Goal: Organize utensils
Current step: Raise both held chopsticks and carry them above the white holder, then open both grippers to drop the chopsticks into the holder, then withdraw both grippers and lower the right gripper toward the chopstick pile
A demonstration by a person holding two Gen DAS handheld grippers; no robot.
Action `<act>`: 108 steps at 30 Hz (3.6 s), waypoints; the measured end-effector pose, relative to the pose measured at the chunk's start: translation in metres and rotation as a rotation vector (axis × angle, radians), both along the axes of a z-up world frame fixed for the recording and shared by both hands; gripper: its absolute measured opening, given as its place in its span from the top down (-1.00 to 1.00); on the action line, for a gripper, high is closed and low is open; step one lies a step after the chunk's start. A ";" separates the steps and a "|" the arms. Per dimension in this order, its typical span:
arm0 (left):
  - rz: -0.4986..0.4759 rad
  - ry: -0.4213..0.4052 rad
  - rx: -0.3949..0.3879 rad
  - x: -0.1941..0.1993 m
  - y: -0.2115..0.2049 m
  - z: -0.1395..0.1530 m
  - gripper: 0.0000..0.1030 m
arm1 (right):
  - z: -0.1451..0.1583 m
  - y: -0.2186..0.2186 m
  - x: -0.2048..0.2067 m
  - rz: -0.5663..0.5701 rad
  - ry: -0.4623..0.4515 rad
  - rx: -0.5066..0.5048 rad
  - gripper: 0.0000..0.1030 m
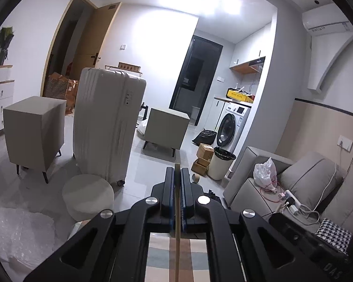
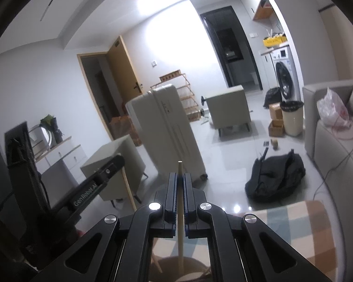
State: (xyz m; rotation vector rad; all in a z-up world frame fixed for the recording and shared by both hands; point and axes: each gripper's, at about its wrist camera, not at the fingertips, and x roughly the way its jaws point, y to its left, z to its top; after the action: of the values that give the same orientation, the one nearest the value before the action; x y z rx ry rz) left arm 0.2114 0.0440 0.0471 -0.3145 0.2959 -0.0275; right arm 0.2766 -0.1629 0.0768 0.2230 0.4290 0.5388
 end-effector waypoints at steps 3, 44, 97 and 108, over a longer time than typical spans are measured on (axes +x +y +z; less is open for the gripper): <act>-0.009 -0.018 0.032 -0.003 -0.006 0.002 0.99 | -0.009 -0.001 0.001 -0.004 0.013 -0.005 0.93; -0.171 0.302 0.074 -0.063 -0.020 0.013 0.06 | -0.013 -0.048 -0.060 -0.049 0.200 0.003 0.24; -0.051 0.577 0.146 -0.147 -0.023 -0.071 -0.71 | -0.121 -0.039 -0.174 -0.057 0.448 -0.252 -0.71; 0.028 0.745 0.006 -0.124 0.012 -0.099 -0.71 | -0.180 0.006 -0.138 0.083 0.628 -0.365 -0.04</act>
State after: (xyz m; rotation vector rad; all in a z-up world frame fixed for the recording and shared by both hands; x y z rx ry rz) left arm 0.0878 0.0563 -0.0516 -0.3145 1.0295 0.1220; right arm 0.1384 -0.1572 -0.1030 0.0153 1.1398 0.4545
